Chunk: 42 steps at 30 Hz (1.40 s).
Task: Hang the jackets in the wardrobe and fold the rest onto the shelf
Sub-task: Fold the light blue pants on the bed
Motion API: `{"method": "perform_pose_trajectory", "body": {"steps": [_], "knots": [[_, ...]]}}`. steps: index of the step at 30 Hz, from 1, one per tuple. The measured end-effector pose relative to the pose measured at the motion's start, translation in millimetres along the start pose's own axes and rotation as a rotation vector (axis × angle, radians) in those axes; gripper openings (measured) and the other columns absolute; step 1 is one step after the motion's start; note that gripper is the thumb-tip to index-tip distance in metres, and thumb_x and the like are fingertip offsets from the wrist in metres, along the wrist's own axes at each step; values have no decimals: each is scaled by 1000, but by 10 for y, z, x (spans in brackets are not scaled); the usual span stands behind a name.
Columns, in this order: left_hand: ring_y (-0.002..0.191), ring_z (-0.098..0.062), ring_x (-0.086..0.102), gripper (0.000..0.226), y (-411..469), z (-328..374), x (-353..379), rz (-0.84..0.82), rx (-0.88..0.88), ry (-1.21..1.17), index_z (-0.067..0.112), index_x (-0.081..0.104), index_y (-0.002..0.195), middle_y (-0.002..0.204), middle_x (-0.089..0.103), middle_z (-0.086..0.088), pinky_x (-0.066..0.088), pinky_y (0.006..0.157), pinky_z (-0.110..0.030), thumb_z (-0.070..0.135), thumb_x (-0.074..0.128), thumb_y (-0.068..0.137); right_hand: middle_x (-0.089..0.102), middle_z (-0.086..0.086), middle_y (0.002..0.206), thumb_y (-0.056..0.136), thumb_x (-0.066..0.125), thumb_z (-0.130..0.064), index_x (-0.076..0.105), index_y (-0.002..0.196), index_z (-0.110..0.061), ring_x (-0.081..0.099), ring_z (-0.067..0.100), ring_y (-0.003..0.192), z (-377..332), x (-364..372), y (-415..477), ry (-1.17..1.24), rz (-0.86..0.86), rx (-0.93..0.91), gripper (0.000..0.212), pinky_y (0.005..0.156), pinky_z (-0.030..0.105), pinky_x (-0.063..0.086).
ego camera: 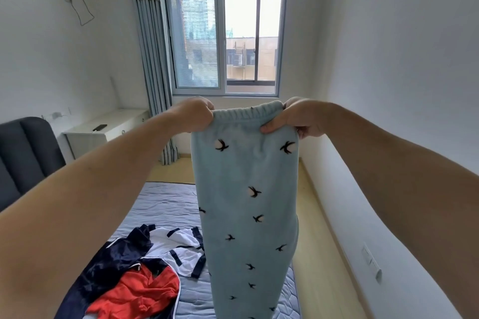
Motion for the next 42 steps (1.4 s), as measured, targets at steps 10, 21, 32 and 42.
{"method": "perform_pose_trajectory", "body": {"steps": [10,21,32,42], "knots": [[50,-19,63,58,-123,-58,-117,-463,-168,-755,12,79,76,65,65,-7,47,35,-24,-16,30,63,66,12,132,67,94,-26,68,126,-8,64,33,121,-21,-36,-82,141,-561,40,67,97,44,56],[102,-33,72,53,242,-216,614,-823,-206,-706,1,59,126,114,73,-17,62,64,-33,4,75,75,74,8,117,63,94,-27,71,118,-12,74,24,96,379,27,427,-6,-431,192,62,59,29,59],[80,-21,58,37,1250,-286,1051,66,-13,-331,6,65,102,87,61,-5,52,68,-31,18,88,75,69,2,117,93,71,-17,64,129,-16,66,21,106,681,234,1526,41,168,-265,37,81,21,57],[85,-15,59,36,1464,-301,601,427,236,-248,11,63,101,91,62,2,49,72,-24,30,83,78,64,0,99,93,70,-30,52,113,-4,61,18,83,482,1,1604,-221,595,-598,37,60,23,45]]}}
Point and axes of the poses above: each hand's wrist, its own y-axis towards the middle knuckle, its own x-axis out of the palm, z = x × y, the point moved 4 cm from there along y, towards the middle knuckle
